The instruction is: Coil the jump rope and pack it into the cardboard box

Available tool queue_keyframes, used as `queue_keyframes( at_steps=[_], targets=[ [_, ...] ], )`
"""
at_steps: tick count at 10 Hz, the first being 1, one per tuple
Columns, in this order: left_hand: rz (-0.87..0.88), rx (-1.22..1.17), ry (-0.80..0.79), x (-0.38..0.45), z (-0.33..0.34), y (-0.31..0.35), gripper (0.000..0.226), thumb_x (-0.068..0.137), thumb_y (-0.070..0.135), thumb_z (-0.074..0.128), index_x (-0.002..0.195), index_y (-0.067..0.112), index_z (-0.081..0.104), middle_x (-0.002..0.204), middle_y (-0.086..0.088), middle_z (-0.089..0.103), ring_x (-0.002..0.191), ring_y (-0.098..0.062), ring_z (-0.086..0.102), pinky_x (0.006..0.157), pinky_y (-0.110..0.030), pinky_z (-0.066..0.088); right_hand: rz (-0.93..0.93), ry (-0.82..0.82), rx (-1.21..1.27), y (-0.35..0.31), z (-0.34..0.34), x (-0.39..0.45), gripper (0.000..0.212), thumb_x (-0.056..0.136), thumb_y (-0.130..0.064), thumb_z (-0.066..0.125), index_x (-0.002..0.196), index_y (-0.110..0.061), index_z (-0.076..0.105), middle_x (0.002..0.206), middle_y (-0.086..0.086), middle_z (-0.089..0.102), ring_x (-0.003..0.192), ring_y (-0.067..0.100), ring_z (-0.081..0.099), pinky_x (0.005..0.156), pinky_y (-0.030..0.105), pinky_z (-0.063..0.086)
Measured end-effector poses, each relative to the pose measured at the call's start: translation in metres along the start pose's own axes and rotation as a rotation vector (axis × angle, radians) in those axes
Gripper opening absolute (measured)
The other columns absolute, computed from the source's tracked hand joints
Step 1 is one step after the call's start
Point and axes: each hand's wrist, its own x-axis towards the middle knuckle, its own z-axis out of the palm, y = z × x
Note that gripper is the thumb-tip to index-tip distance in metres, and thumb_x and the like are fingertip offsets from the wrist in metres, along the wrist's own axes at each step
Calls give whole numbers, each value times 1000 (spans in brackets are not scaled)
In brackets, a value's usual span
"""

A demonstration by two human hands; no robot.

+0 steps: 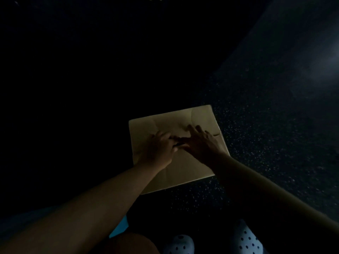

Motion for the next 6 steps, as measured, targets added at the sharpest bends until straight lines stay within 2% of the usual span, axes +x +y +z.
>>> queue_keyframes(
  at_steps=[1, 2, 4, 5, 6],
  targets=[
    [-34, -39, 84, -7, -8, -3, 29, 95, 41, 60, 119, 29, 71, 120, 4, 62, 116, -24, 56, 93, -40, 42, -15, 99, 59, -3, -6, -12, 41, 97, -45, 60, 136, -34, 65, 134, 15, 57, 113, 34, 58, 85, 47, 54],
    [-39, -31, 120, -9, -12, -3, 29, 94, 42, 60, 116, 26, 71, 119, 3, 64, 115, -25, 58, 92, -40, 44, -3, 142, 84, -6, -9, -17, 41, 94, -44, 65, 131, -27, 68, 125, 14, 61, 104, 34, 60, 79, 47, 56],
    [4, -43, 180, -10, -29, 0, 27, 97, 38, 58, 116, 24, 72, 117, 1, 66, 112, -25, 60, 92, -41, 47, 18, 249, 130, -15, -33, -30, 37, 96, -43, 55, 121, -24, 73, 115, 11, 65, 98, 31, 62, 76, 43, 53],
    [38, -140, 286, -7, -61, 5, 23, 95, 32, 62, 112, 20, 74, 112, -2, 69, 106, -25, 64, 85, -40, 48, 79, 344, 175, -13, -63, -50, 41, 98, -43, 43, 123, -27, 71, 119, 6, 63, 106, 29, 60, 85, 43, 52],
    [101, -218, 300, -6, -86, 14, 24, 95, 30, 62, 111, 18, 75, 111, -5, 70, 104, -27, 65, 83, -40, 48, 160, 371, 207, -3, -82, -72, 37, 102, -37, 47, 131, -26, 66, 129, 5, 61, 115, 27, 57, 95, 42, 48]
  ],
)
